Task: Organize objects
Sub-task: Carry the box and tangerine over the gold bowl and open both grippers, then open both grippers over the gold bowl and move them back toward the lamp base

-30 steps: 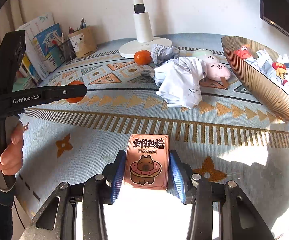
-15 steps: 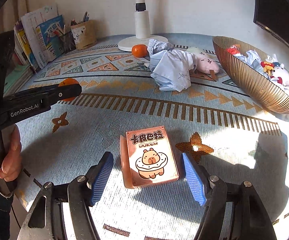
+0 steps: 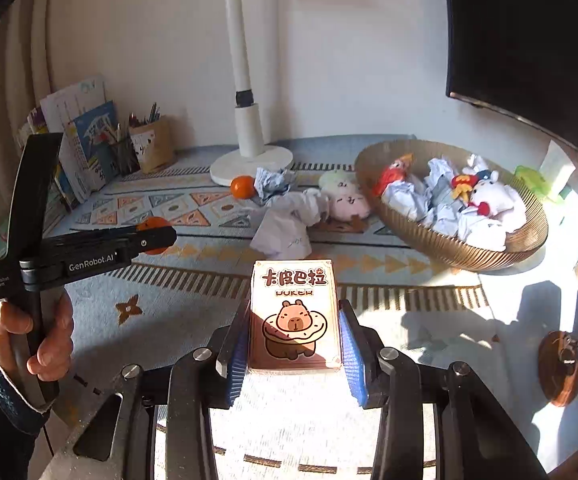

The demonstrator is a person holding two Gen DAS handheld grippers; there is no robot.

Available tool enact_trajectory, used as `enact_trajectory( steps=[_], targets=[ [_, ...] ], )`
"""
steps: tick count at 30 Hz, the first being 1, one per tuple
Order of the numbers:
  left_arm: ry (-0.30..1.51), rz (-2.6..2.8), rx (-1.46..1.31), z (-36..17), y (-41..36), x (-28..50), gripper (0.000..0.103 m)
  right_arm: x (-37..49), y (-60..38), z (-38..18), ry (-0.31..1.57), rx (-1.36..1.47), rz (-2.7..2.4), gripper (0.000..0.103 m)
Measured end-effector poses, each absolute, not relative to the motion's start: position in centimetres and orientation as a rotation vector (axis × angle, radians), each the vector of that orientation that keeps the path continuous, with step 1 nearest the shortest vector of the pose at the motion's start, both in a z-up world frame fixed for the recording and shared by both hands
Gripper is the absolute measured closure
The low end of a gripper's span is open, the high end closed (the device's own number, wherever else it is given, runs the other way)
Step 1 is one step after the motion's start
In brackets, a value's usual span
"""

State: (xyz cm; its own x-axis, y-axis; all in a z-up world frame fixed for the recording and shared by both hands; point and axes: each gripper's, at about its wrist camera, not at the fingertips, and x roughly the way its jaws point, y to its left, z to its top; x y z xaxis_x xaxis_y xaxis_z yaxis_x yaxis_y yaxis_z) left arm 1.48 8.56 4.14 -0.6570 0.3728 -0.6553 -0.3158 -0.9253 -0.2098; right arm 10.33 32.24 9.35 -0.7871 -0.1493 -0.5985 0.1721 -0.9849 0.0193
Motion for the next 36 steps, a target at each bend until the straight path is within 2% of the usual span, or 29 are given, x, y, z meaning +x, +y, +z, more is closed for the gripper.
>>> enact_trajectory(
  steps=[3,7,11,18,19,21,22,26,34,36],
  targets=[
    [-0.034,2.564,-0.901,8.3,12.2,0.6,0.069,9.3,36.2,14.2,-0.022,0.779,-2.999,0.063],
    [0.042,2.527,-0.773,12.2,18.0,-1.7,0.069,6.1,41.3,17.2,-0.28,0.703,-3.157,0.063],
    [0.036,2.454,-0.781,12.6,23.4,-5.1,0.069,2.2,44.4,16.2,-0.455,0.79,-3.184,0.063],
    [0.044,2.369,-0.821,10.7,29.9,-8.4,0.068,-1.7,46.5,14.3,-0.479,0.94,-3.207,0.062],
    [0.039,2.337,-0.827,10.3,30.2,-8.6,0.063,-2.2,46.8,13.8,-0.485,0.993,-3.181,0.058],
    [0.051,2.267,-0.841,9.7,30.9,-8.5,0.013,-2.5,47.8,12.8,-0.531,1.049,-3.139,0.031],
    [0.056,2.284,-0.828,9.6,30.8,-8.2,0.01,-2.3,48.2,12.5,-0.546,1.048,-3.137,0.03],
    [0.092,2.339,-0.804,9.7,28.7,-6.7,0.01,-0.8,48.1,12.2,-0.517,1.051,-3.147,0.03],
    [-0.113,2.46,-0.781,11.7,18.1,-2.5,0.009,2.8,41.3,13.0,-0.405,0.991,-3.01,0.03],
    [-0.11,2.538,-0.77,11.8,15.2,-0.9,0.005,3.6,38.5,12.3,-0.341,0.983,-2.946,0.027]
  ],
)
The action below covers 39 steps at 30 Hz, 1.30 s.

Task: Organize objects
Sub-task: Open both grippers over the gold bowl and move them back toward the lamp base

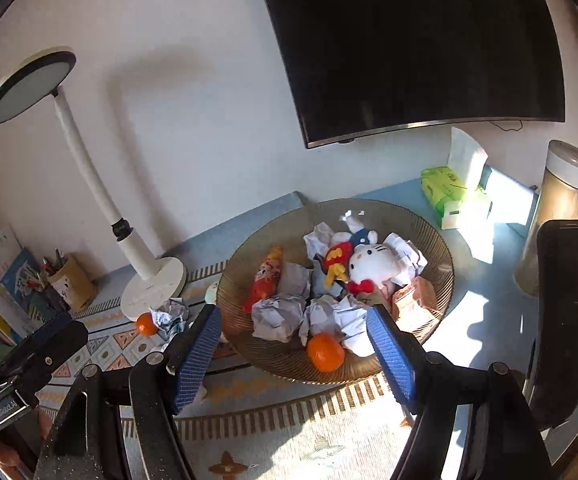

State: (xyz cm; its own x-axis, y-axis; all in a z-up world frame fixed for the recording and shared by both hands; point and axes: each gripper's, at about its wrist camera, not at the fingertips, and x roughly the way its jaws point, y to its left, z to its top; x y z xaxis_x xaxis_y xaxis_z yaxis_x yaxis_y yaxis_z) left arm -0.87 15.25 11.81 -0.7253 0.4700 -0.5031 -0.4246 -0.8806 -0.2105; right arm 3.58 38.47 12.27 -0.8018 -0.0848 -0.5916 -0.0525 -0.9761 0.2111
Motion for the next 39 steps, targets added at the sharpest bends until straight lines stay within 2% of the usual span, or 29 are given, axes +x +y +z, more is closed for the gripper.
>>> enact_trajectory(
  steps=[3,9,11,14,17,20,29,39],
  targets=[
    [-0.095,2.677,-0.796,10.5,11.2,1.2,0.001,4.5,34.6,9.3,-0.314,0.997,-2.856,0.018],
    [0.008,2.822,-0.935,4.0,5.4,2.7,0.001,5.0,30.8,2.9,-0.2,1.036,-2.847,0.018],
    [0.013,2.818,-0.958,2.3,4.5,3.1,0.001,4.8,31.1,1.6,-0.225,1.067,-2.835,0.018],
    [-0.059,2.793,-1.003,1.3,3.5,3.0,0.001,4.4,32.0,1.7,-0.272,1.064,-2.843,0.018],
    [-0.123,2.82,-1.043,0.9,2.7,2.6,0.001,3.8,32.4,1.1,-0.306,1.11,-2.83,0.013],
    [-0.168,2.833,-1.125,0.3,2.2,2.1,0.001,3.3,32.1,0.7,-0.285,1.168,-2.843,0.013],
    [-0.073,2.843,-1.15,0.1,3.3,2.2,0.001,4.2,28.7,0.8,0.039,1.137,-2.906,0.012],
    [-0.081,2.839,-1.153,0.1,3.3,2.2,0.001,3.8,28.8,0.6,0.026,1.169,-2.879,0.012]
  ],
)
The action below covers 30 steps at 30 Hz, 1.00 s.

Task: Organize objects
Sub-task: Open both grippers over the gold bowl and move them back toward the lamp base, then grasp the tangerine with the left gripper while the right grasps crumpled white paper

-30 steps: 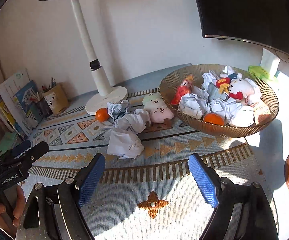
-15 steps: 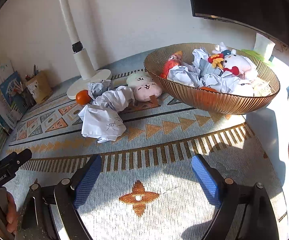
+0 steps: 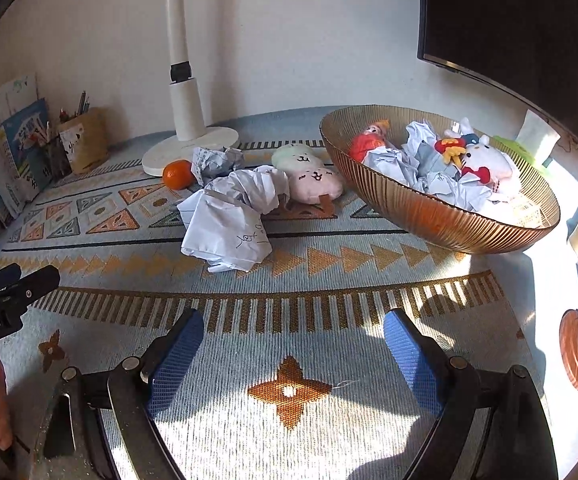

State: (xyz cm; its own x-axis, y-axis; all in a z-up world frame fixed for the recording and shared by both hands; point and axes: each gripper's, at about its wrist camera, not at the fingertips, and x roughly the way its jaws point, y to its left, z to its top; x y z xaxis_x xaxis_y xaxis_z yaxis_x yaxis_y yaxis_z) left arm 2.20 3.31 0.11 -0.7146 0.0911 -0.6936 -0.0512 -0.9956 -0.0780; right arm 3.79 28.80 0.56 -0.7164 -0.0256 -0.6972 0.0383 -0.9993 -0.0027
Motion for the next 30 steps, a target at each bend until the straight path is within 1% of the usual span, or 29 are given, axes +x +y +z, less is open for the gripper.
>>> enact_trajectory(
  steps=[10,13,15,18,20,22,26,28,29,30],
  targets=[
    [-0.076,2.836,-1.16,0.0,3.3,2.2,0.001,3.6,28.6,0.4,0.033,1.202,-2.868,0.012],
    [-0.042,2.798,-1.162,0.0,3.7,1.8,0.001,3.1,28.4,0.4,0.03,1.215,-2.811,0.012],
    [-0.023,2.711,-1.168,0.3,4.2,0.8,0.001,2.3,28.6,0.5,-0.042,1.249,-2.737,0.012],
    [-0.058,2.607,-1.19,1.4,4.8,-1.7,0.001,0.8,29.5,1.0,-0.308,1.277,-2.592,0.012],
    [-0.081,2.579,-1.158,2.4,5.4,-3.7,0.001,-0.6,29.5,1.3,-0.372,1.325,-2.559,0.012],
    [-0.083,2.576,-1.142,2.8,6.0,-6.0,0.001,-2.1,29.0,1.5,-0.38,1.35,-2.53,0.012],
    [-0.115,2.527,-1.166,1.9,7.6,-10.1,0.004,-4.0,27.3,1.0,-0.292,1.326,-2.545,0.012],
    [-0.108,2.517,-1.175,1.2,8.4,-11.4,0.004,-4.6,26.9,0.5,-0.293,1.314,-2.539,0.012],
    [-0.105,2.514,-1.182,0.8,8.8,-12.0,0.007,-5.0,26.9,0.2,-0.302,1.311,-2.54,0.012],
    [-0.109,2.504,-1.193,0.5,9.1,-12.5,0.012,-5.2,26.9,-0.1,-0.304,1.308,-2.547,0.013]
  ],
)
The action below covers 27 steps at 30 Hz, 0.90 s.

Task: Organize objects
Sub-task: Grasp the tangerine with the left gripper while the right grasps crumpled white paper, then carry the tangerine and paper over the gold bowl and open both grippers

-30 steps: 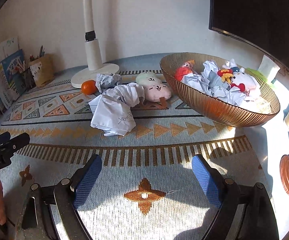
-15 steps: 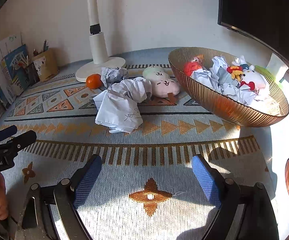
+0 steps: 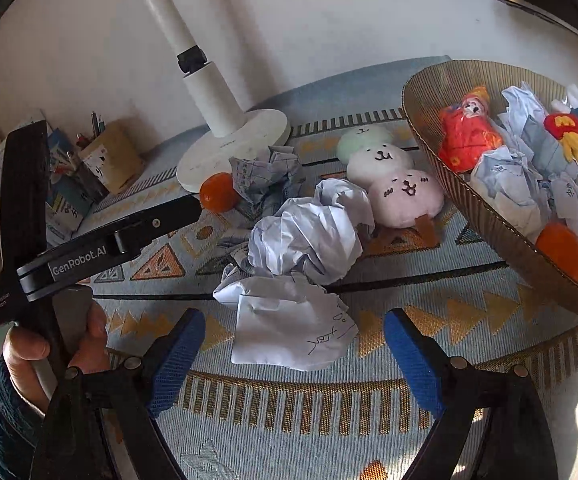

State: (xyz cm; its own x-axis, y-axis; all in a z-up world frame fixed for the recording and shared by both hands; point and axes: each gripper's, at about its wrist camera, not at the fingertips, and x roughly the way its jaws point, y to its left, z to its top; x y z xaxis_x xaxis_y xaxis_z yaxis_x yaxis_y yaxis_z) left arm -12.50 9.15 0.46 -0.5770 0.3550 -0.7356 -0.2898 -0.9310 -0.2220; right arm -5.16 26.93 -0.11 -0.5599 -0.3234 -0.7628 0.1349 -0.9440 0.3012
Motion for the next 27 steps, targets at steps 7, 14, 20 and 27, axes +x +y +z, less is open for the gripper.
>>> enact_trajectory(
  steps=[7,14,20,27],
  targets=[
    [-0.115,2.487,-1.241,-1.3,11.0,-15.0,0.037,-5.2,26.3,-0.5,-0.218,1.268,-2.578,0.044],
    [-0.16,2.521,-1.234,-1.3,10.7,-14.5,0.066,-3.3,25.5,0.5,-0.173,1.191,-2.579,0.047],
    [-0.186,2.489,-1.202,0.6,8.4,-9.0,0.067,1.1,27.7,2.3,-0.198,1.106,-2.571,0.047],
    [-0.319,2.545,-1.104,1.4,5.2,0.1,0.066,4.5,28.4,0.6,-0.152,1.187,-2.532,0.046]
  ],
)
